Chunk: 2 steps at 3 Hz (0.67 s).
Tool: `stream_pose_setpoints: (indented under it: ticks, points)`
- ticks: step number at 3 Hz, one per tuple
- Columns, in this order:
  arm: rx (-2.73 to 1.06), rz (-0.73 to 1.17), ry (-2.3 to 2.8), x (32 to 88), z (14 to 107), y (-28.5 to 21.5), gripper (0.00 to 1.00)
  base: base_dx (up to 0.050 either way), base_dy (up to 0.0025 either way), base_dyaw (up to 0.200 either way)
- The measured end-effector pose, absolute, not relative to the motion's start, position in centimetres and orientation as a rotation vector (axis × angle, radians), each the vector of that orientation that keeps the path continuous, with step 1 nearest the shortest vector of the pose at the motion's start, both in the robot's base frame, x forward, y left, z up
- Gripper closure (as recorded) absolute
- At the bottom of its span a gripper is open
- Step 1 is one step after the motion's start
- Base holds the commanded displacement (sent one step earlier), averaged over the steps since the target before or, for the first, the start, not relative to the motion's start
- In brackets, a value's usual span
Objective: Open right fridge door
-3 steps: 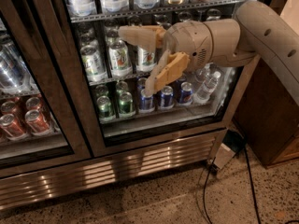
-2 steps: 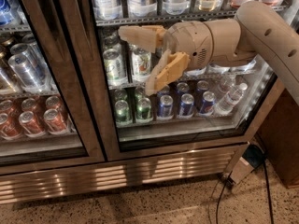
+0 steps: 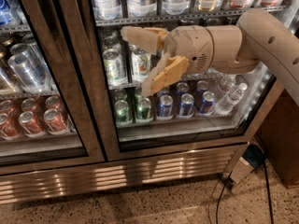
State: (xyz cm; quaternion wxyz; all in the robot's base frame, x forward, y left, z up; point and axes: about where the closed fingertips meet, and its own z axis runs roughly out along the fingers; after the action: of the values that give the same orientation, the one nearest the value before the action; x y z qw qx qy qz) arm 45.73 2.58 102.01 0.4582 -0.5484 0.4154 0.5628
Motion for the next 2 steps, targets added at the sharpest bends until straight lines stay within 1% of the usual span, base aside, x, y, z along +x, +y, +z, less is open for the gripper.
stream_pose_setpoints:
  ticks: [1,2]
  points:
    - [-1.286,1.328,1.033,45.95,102.25,2.5,0.0,0.0,0.0,0.0]
    - [-1.286,1.328,1.033,45.95,102.25,2.5,0.0,0.0,0.0,0.0]
